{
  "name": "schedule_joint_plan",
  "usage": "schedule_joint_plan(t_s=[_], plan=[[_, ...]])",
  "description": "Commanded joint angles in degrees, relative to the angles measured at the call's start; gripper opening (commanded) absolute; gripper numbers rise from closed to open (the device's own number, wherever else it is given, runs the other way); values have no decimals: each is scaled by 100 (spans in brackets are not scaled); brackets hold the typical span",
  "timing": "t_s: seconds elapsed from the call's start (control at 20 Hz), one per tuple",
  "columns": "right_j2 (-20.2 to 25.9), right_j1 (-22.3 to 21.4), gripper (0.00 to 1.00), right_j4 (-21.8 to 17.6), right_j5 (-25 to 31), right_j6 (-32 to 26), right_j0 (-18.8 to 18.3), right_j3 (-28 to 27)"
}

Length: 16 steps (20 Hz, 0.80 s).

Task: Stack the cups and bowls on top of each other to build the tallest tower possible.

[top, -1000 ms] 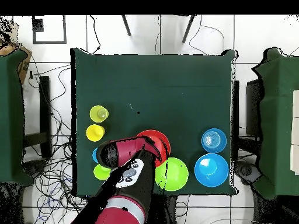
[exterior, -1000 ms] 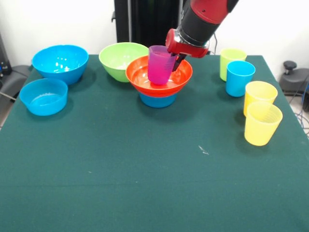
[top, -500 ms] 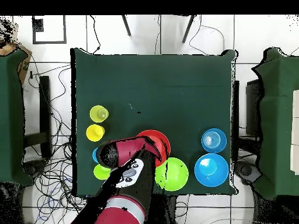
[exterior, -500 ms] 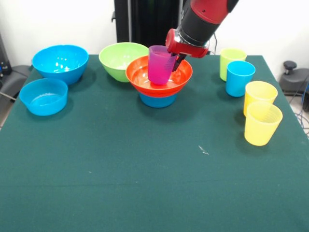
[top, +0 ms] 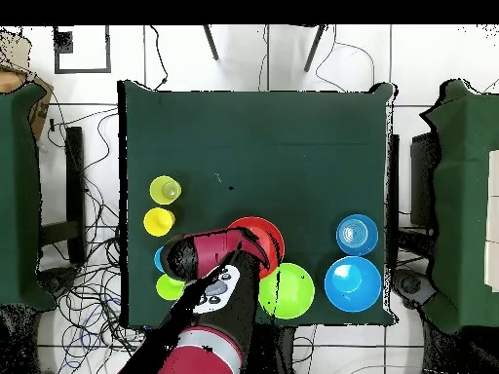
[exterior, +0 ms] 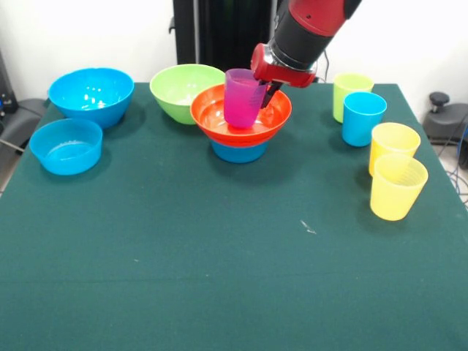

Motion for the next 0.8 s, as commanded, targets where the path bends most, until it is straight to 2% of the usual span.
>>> schedule_joint_plan(t_s=[0.05, 0.15, 0.2, 0.8], plan=[[637, 118, 0, 225, 157, 703, -109, -56], [632, 117, 0, 229, 171, 708, -106, -55], [631, 117, 100, 231, 179, 709, -106, -57], [662, 115, 100, 249, 224, 688, -124, -59]])
